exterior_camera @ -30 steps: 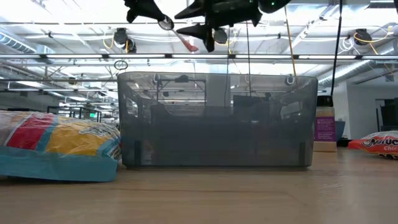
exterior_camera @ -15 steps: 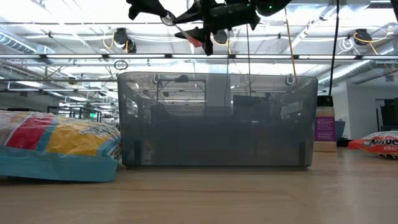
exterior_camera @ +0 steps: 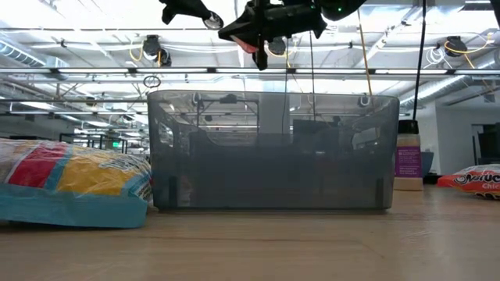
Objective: Pick & Place Food Item
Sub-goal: Put the orange spoon into the white bin
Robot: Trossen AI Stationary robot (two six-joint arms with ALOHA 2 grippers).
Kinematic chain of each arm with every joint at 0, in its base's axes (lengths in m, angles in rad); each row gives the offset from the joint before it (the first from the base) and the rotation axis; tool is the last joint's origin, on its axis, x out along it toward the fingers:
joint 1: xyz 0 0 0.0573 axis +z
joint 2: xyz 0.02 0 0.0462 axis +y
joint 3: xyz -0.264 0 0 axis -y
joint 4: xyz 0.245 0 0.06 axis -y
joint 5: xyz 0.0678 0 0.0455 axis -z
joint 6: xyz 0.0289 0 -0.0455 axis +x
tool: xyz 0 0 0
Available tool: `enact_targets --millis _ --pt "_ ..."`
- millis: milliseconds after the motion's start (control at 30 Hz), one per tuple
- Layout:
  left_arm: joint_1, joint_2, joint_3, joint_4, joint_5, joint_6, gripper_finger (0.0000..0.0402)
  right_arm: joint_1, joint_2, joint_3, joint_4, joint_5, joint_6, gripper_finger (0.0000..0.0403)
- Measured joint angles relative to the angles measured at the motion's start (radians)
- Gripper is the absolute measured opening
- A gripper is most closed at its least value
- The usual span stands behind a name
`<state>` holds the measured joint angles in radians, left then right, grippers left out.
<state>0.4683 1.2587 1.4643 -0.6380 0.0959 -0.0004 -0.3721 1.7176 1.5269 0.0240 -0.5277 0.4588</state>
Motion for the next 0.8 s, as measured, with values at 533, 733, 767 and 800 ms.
enact_targets --millis 533,733,767,800 --pt "0.003 0.0 0.0 0.032 -0.015 0.024 0.0063 0.0 0.0 0.0 -0.009 0.0 -0.025 0.0001" --pt "0.011 0.0 -0.001 0.094 -0.019 0.029 0.013 0.0 0.0 0.0 -0.006 0.0 -0.026 0.0001" --pt "0.016 0.0 -0.001 0.104 -0.022 0.029 0.0143 0.0 0.0 0.0 -0.007 -0.001 -0.027 0.0001" --pt "0.022 0.0 -0.001 0.114 -0.024 0.029 0.0155 0.001 0.0 0.0 -0.007 -0.002 -0.027 0.0001"
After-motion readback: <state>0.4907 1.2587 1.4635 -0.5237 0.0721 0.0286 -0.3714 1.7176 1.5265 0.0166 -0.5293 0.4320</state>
